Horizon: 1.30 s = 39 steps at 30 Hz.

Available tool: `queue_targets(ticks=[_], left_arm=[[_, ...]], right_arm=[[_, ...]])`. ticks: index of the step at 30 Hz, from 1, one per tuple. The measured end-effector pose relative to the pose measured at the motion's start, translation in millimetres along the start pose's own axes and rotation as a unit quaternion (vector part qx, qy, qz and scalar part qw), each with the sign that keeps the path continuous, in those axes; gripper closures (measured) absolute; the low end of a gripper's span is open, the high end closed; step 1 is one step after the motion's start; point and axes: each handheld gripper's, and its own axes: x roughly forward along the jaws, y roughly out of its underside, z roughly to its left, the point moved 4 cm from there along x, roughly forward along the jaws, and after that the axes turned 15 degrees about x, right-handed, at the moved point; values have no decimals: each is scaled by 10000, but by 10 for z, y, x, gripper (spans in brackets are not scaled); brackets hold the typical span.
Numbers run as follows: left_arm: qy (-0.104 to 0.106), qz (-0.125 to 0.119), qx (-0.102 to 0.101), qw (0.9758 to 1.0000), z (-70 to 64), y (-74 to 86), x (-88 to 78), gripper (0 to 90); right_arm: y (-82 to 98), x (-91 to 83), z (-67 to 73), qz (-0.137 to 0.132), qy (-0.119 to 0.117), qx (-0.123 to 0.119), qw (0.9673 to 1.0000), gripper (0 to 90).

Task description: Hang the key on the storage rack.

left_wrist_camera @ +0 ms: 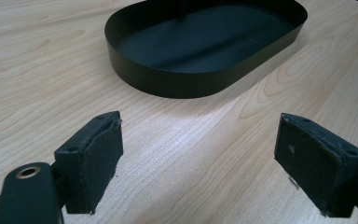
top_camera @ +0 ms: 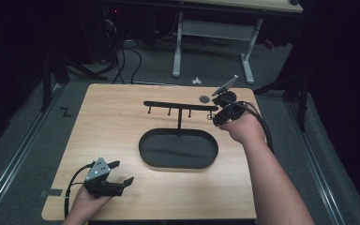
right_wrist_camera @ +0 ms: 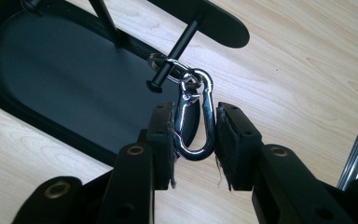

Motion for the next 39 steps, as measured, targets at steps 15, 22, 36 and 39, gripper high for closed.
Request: queue_targets(ticks=[15, 22, 36, 39], left_arm=[[19, 33, 2, 10000, -1, 5, 8, 157], [4, 19, -10, 10000, -1, 5, 3, 157], [-11, 38, -24, 10000, 0, 8, 7, 157], [-16, 59, -31, 10000, 3, 11, 13, 157]], right_arm=[[-19, 73, 19, -62, 44, -11, 10000, 671], [2, 57, 20, -61, 127, -38, 9999, 605], [196, 104, -24, -137, 1, 133, 9998, 483], [264, 141, -54, -207, -46, 206, 9996, 450]])
